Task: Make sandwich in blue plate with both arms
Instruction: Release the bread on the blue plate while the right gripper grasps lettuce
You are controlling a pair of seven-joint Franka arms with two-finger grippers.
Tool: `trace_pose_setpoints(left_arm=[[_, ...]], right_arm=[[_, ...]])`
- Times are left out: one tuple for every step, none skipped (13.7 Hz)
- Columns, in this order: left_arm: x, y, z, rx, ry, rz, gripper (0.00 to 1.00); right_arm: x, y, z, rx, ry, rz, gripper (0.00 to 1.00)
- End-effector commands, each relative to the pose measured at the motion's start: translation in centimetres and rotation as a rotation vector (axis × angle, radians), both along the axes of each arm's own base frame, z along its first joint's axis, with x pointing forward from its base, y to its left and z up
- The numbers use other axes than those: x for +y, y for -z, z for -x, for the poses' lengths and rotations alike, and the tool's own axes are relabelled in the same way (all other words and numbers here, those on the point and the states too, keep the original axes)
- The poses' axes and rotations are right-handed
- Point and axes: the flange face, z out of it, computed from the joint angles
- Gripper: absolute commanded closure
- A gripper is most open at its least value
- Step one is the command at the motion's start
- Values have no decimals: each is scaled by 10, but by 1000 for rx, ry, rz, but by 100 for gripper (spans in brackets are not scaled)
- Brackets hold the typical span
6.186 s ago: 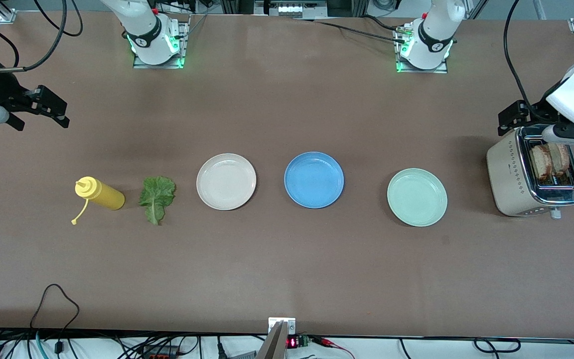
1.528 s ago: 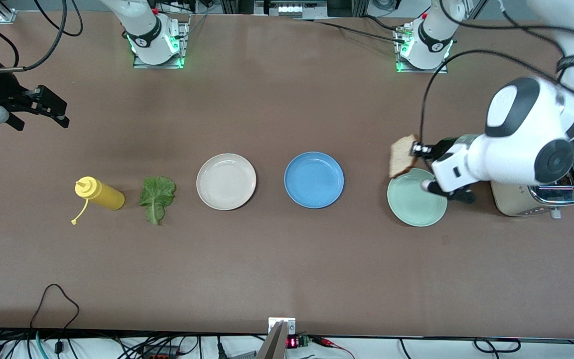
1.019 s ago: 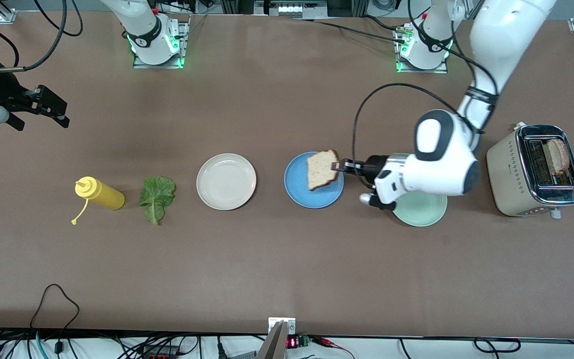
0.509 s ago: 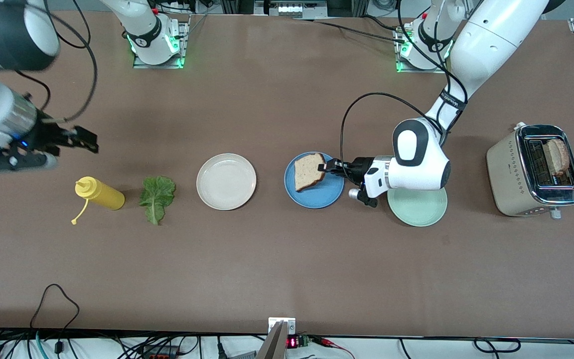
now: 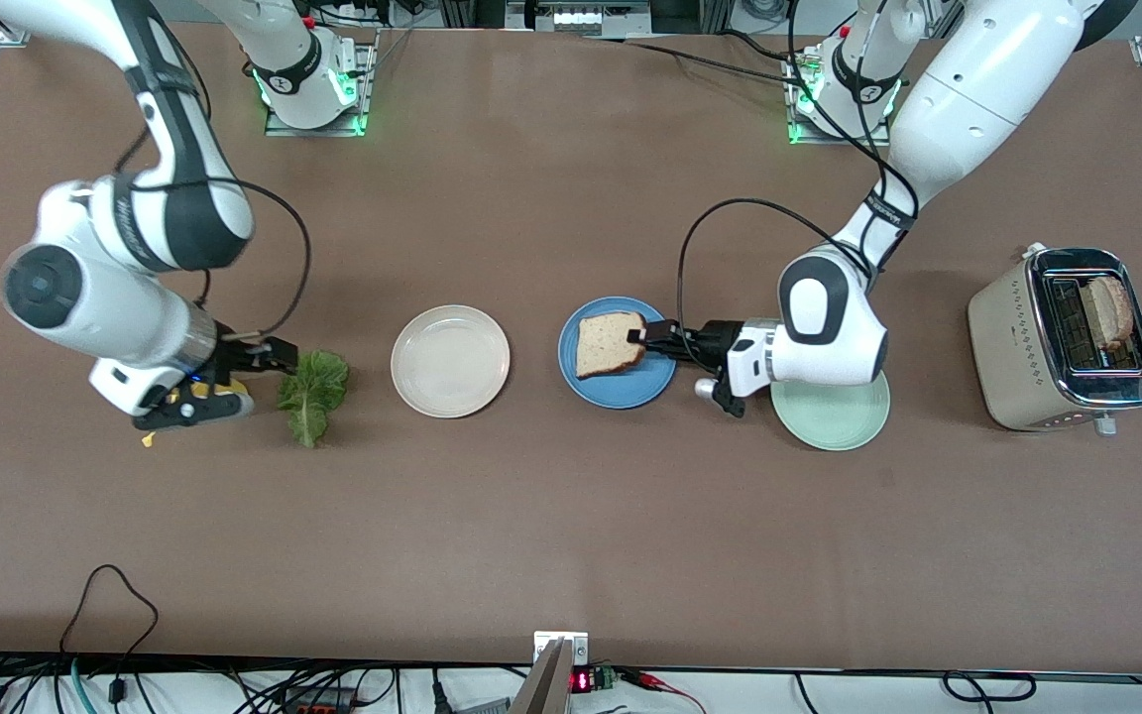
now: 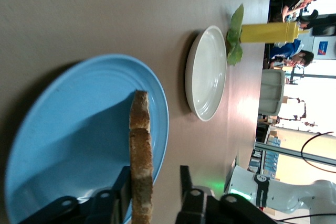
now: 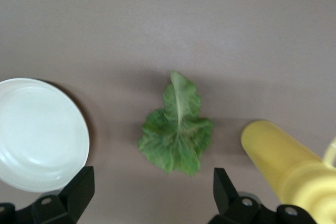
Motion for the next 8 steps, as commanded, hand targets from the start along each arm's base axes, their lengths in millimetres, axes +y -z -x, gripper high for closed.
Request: trace_pose_setpoints(left_arm=[[25,-27,-12,-70,40,3,0],[31,-42,-20,-124,86,-43,0],[41,-56,-24,-183,148,-110,0],[52,-72,-29,-233,199,-163,0],[57,-79,-30,-247,233,-194,0],[63,-90,-33,-262,249,-223,0],[66,-103,-37,-271,277,-251,0],[67,-115,-43,-282,308,-281,0]], right_arm=[[-6,58,-14,7,9,-6,0],[-6,74,-15,7,7,-5,0],[-4,84,-16,8,0,-2,0],[-3,98,-18,8,-3,-2,0],[-3,105,-20,-6,-12,2,0],[-3,116,-20,-14,-31,20,0],[-5,121,-22,-27,-51,41,0],[-6,128,-22,-33,-63,51,0]])
